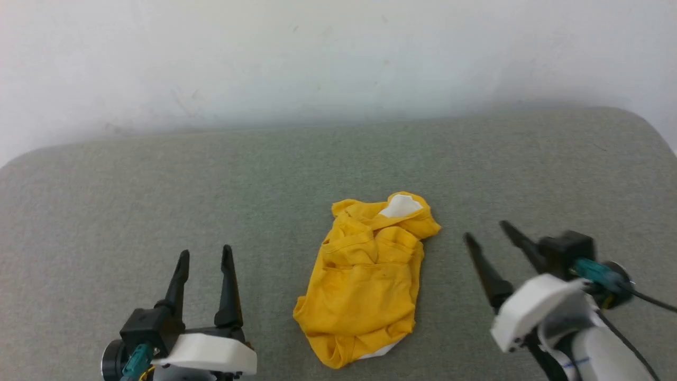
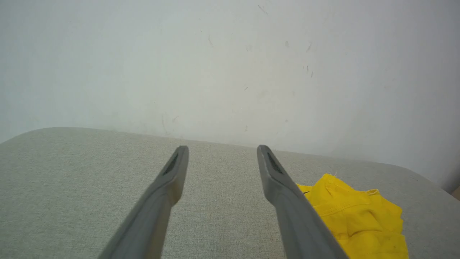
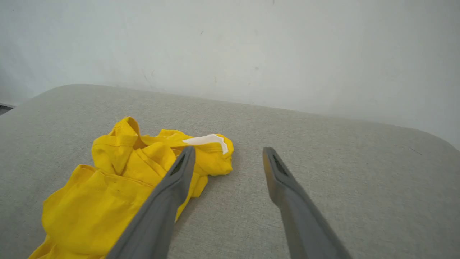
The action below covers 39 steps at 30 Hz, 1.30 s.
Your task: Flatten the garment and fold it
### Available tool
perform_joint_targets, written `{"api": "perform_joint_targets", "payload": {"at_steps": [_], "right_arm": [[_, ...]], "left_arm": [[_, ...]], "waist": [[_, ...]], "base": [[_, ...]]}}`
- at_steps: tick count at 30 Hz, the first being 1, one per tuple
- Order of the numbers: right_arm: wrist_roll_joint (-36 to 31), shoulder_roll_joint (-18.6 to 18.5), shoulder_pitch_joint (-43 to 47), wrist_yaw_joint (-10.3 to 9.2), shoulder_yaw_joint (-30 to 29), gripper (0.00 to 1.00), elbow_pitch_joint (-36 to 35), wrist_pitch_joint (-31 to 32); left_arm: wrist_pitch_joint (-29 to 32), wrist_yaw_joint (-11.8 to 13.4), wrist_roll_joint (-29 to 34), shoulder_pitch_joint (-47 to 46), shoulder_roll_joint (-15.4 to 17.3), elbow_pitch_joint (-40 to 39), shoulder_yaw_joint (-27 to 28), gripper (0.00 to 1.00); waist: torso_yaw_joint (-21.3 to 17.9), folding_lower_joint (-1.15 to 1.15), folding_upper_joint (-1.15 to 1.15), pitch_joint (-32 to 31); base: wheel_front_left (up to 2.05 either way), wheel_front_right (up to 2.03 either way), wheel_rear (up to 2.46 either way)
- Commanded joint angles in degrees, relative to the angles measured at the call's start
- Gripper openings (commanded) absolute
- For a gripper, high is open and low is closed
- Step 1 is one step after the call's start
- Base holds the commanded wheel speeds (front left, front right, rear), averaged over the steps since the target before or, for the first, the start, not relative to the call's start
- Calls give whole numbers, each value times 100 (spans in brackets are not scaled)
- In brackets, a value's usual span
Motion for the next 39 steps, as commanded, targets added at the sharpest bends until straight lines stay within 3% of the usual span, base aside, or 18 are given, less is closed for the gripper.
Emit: {"api": "perform_joint_targets", "payload": {"at_steps": [1, 9, 16, 17, 18, 19, 20, 23, 27, 31, 35, 39], "right_arm": [[191, -135, -263, -4, 343, 100, 147, 208], [1245, -804, -1394, -4, 2171, 100, 553, 1157], [2100, -1148, -2117, -4, 3537, 100, 1022, 1652], [2231, -1173, -2170, -4, 3654, 90, 1090, 1669], [2332, -1207, -2219, -4, 3749, 62, 1153, 1681], [2421, -1242, -2258, -4, 3832, 21, 1199, 1685], [2515, -1264, -2288, -4, 3882, 0, 1218, 1655], [2632, -1384, -2367, -4, 3941, 0, 1187, 1439], [2646, -1513, -2341, -4, 3777, 0, 1002, 1108], [2568, -1734, -2047, -4, 3055, 0, 677, 672], [2305, -1867, -1335, -4, 1587, 0, 510, 339], [1897, -1626, -264, -4, -208, 0, 538, 413]], "left_arm": [[-27, -47, 61, -122, -41, 4, -18, 100], [-27, -156, 37, -301, -188, 120, 4, 100], [-27, -213, 19, -389, -261, 239, 27, 100], [-27, -220, 18, -398, -267, 250, 34, 100], [-27, -225, 17, -405, -272, 260, 41, 100], [-27, -231, 15, -409, -277, 270, 49, 100], [-27, -234, 15, -408, -281, 276, 61, 100], [-27, -233, 21, -381, -290, 271, 119, 100], [-27, -220, 30, -317, -295, 246, 190, 100], [-27, -226, 61, -253, -300, 224, 249, 100], [-27, -223, 87, -185, -303, 183, 299, 100], [-27, -226, 111, -137, -305, 164, 305, 100]], "waist": [[182, 0, 0, 102], [471, 0, 0, 277], [556, 0, 0, 362], [561, 0, 0, 367], [567, 0, 0, 370], [568, 0, 0, 367], [563, 0, 0, 366], [517, 0, 0, 351], [426, 0, 0, 312], [281, 0, 0, 259], [115, 0, 0, 218], [-30, 0, 0, 230]], "base": [[0, 0, 0], [0, 0, 0], [0, 0, 0], [0, 0, 0], [0, 0, 0], [0, 0, 0], [0, 0, 0], [0, 0, 0], [0, 0, 0], [0, 0, 0], [0, 0, 0], [0, 0, 0]]}}
